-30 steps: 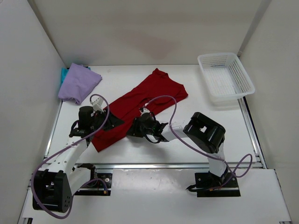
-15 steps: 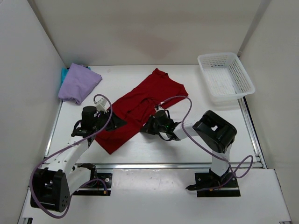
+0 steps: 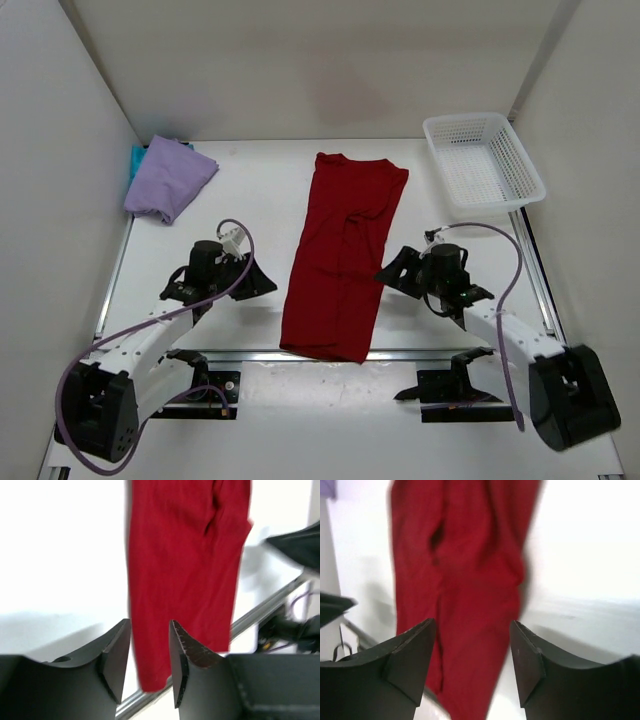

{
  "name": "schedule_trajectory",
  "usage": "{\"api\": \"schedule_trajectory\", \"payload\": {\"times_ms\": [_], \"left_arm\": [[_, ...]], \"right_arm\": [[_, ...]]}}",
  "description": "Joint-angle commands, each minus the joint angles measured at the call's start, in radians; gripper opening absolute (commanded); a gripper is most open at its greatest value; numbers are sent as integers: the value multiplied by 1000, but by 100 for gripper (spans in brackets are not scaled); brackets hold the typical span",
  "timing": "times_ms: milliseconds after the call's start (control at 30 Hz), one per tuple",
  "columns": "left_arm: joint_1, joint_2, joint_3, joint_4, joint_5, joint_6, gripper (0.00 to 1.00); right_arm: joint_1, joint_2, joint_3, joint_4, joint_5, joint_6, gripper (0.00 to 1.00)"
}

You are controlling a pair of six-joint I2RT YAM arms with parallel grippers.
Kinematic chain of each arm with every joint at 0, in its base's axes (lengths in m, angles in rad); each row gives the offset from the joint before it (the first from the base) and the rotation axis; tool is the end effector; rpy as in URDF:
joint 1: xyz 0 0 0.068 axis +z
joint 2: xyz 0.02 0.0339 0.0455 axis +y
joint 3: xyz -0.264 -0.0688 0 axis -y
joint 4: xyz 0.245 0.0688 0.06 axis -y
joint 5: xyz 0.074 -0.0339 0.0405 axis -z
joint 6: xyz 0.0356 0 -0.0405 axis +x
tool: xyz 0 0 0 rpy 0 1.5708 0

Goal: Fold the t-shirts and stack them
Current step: Rotate the tshirt 90 degrees, then grab the bottom of the folded rectangular tshirt with both arms

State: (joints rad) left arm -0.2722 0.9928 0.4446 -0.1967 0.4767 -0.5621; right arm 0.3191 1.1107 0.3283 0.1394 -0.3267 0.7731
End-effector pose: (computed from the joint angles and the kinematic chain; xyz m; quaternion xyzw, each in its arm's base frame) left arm 0.1823 -0.0678 0.1865 -0.0348 0.8944 -0.3557 0.2689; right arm 0.1911 0.0752 0.1553 0.1277 0.8761 0.3536 0.3017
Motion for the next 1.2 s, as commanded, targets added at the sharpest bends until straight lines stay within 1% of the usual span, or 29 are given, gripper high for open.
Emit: {"api": "schedule_trajectory", "payload": {"times_ms": [0, 67, 100, 133, 167, 200, 333, 433, 533, 600, 667, 733, 800, 833, 933, 967, 1000, 1033, 1100, 1133, 1167], "left_arm": [[-86, -68, -36, -137, -95, 70, 47], [-152, -74, -43, -179, -140, 65, 50], [-209, -75, -40, -196, -171, 59, 54], [-267, -69, -35, -219, -188, 51, 55], [-284, -59, -32, -230, -216, 48, 56], [-312, -53, -32, -254, -234, 41, 56], [-383, -30, -40, -279, -250, 31, 58], [-423, 0, -49, -259, -253, 24, 59], [-406, 33, -79, -218, -185, 19, 60], [-410, 41, -95, -193, -184, 13, 61], [-406, 26, -112, -141, -159, -19, 64], [-409, 24, -119, -127, -148, -38, 64], [-421, 41, -113, -132, -141, -30, 63], [-421, 56, -113, -127, -127, -30, 63], [-430, 55, -132, -100, -107, -45, 59], [-435, 55, -135, -90, -99, -56, 56], [-438, 53, -141, -81, -90, -61, 52], [-432, 50, -142, -81, -82, -70, 48], [-430, 50, -147, -64, -69, -79, 38], [-432, 50, -152, -64, -69, -84, 31], [-423, 50, -156, -58, -67, -87, 23]], "right_arm": [[17, -164, 61, -278, -3, -126, 60], [78, -213, 61, -369, 27, -117, 59], [101, -244, 52, -429, 55, -104, 60], [138, -276, 45, -463, 63, -89, 59], [184, -294, 28, -481, 61, -71, 56], [201, -325, 26, -524, 75, -54, 56], [360, -379, 6, -624, 87, 37, 55], [474, -387, -52, -574, 63, 127, 55], [505, -373, -124, -465, 29, 208, 52], [554, -359, -150, -411, 34, 235, 51], [578, -336, -166, -388, 51, 262, 51], [578, -312, -178, -295, 18, 275, 51], [601, -302, -181, -261, 28, 288, 51], [600, -292, -183, -235, 22, 298, 50], [600, -282, -189, -183, 21, 311, 47], [601, -272, -187, -173, 9, 318, 44], [606, -256, -195, -155, 5, 328, 38], [604, -259, -199, -121, 5, 336, 33], [621, -236, -207, -80, -9, 354, 30], [620, -232, -201, -84, -3, 354, 21], [626, -224, -199, -93, 3, 350, 15]]}}
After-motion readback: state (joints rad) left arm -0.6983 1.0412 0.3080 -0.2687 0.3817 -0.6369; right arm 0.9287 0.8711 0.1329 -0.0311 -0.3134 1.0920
